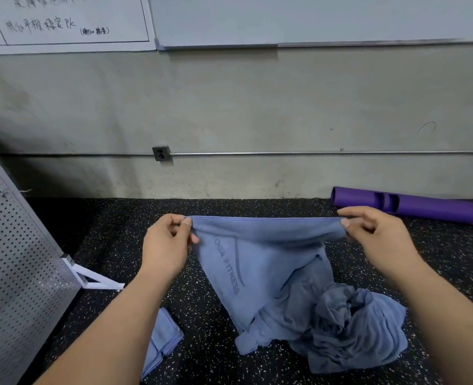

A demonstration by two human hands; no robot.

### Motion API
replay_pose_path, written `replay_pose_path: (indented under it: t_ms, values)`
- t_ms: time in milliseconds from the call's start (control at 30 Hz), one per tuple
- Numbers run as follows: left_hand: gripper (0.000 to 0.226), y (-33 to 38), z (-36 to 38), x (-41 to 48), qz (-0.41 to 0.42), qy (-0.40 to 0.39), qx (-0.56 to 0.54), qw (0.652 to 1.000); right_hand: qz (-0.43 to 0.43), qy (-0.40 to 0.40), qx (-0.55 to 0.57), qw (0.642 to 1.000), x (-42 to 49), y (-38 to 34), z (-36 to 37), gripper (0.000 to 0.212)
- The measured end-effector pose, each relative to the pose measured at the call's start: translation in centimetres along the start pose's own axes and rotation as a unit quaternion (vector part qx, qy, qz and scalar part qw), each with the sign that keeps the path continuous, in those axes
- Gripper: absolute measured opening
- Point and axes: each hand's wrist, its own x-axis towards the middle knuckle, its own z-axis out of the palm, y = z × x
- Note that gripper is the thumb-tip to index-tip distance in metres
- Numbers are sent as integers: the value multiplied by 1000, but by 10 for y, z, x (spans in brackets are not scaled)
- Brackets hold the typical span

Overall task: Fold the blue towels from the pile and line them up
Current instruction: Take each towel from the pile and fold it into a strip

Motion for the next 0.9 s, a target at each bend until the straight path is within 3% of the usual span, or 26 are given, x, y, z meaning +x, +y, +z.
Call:
replay_pose_path:
  t_ms: [100,233,367,533,667,767,900]
  values:
    - [13,0,0,-1,-8,-6,-3,1000,24,-15,34,999,0,2,-2,27]
    - [12,-1,0,0,-26,-22,-28,999,37,-20,30,999,-1,-1,-3,19]
    - [9,-5,-1,1,-47,-36,-73,996,33,-15,6,999,-1,-1,-2,32]
    - [4,-6,4,0,-30,-47,-67,996,38,30,-78,996,1,1,-2,10]
    - [7,-12,1,5,-31,-5,-55,998,27,-65,7,997,-4,-10,-4,6]
    - [11,-16,-1,8,-23,14,-35,999,30,-28,40,998,-3,-10,-9,6]
    - [10,-18,-2,8,-33,-1,-26,999,92,-57,53,993,-2,3,-14,4]
